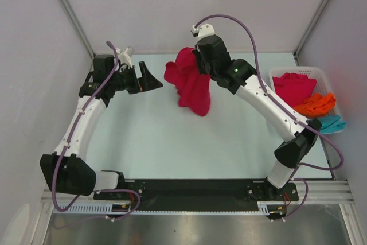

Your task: Fold and stack the t-shirts

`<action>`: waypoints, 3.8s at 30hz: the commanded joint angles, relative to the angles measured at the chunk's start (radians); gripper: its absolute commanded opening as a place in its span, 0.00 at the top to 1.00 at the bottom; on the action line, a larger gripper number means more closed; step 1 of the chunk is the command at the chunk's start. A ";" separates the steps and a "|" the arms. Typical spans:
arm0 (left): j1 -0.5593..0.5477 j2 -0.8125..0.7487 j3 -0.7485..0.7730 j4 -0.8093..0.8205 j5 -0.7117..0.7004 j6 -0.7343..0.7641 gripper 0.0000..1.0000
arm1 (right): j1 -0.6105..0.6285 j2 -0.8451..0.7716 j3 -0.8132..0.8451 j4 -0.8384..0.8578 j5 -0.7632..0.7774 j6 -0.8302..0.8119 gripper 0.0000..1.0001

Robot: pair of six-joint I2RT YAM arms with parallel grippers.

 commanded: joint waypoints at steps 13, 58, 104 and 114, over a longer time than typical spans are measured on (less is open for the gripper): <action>0.006 -0.111 -0.022 -0.016 0.002 0.027 0.00 | 0.008 0.096 -0.026 -0.009 -0.007 0.072 0.83; -0.100 0.794 0.331 0.496 -0.002 -0.434 0.01 | 0.000 -0.130 -0.540 -0.035 -0.033 0.325 0.50; -0.194 0.823 0.847 -0.115 -0.090 -0.179 1.00 | 0.005 -0.214 -0.730 0.034 -0.083 0.452 0.50; -0.192 0.300 0.750 -0.280 -0.118 -0.107 1.00 | 0.040 -0.197 -0.775 0.117 -0.105 0.487 0.48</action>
